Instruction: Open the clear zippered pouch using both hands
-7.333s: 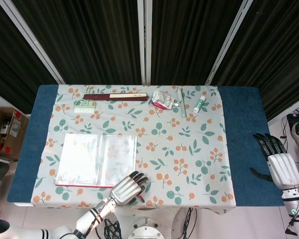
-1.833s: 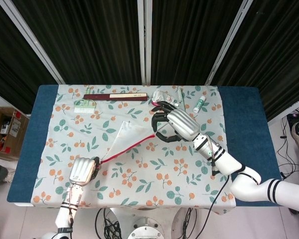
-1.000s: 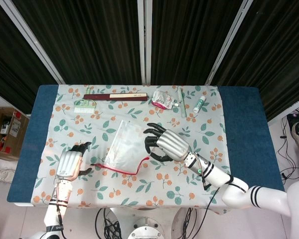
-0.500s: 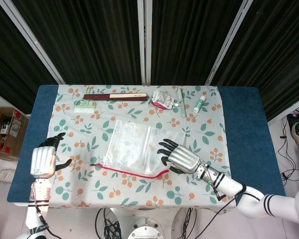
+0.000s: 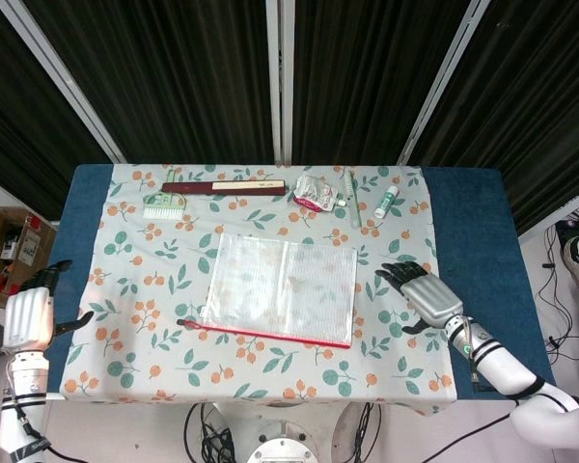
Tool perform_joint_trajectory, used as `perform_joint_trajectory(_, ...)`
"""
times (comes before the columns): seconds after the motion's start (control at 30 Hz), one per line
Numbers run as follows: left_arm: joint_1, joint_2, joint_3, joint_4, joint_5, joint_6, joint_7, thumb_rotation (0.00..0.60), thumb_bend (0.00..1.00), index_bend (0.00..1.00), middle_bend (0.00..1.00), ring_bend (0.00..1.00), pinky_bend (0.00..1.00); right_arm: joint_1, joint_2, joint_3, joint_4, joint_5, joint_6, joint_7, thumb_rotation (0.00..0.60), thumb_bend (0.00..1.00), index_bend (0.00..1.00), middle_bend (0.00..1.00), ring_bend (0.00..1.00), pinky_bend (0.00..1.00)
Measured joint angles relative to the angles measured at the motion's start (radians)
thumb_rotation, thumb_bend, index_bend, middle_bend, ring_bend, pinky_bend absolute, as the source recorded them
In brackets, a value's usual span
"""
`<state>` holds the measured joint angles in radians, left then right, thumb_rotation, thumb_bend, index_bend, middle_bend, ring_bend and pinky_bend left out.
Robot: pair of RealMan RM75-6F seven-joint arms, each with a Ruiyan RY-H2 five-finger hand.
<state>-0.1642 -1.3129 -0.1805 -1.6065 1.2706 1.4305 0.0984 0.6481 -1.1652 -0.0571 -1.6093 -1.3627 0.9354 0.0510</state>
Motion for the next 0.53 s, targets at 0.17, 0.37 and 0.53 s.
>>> perform_joint_trajectory(0.17, 0.022, 0.035, 0.037, 0.024, 0.063, 0.025, -0.028, 0.600, 0.00, 0.24, 0.25, 0.21, 0.25, -0.131, 0.006, 0.024, 0.020, 0.001, 0.245, 0.048, 0.600, 0.18, 0.00, 0.12, 0.00, 0.01)
perform_joint_trajectory(0.37, 0.061, 0.089, 0.097, 0.002, 0.127, 0.062, -0.005, 0.600, 0.00, 0.24, 0.25, 0.21, 0.24, -0.337, 0.030, 0.026, 0.037, -0.025, 0.526, 0.075, 0.600, 0.18, 0.00, 0.12, 0.00, 0.02)
perform_joint_trajectory(0.53, 0.107, 0.090, 0.141, -0.047, 0.166, 0.114, 0.034, 0.600, 0.00, 0.24, 0.25, 0.21, 0.24, -0.464, 0.040, 0.005, 0.056, -0.076, 0.655, 0.112, 0.600, 0.18, 0.00, 0.12, 0.00, 0.02)
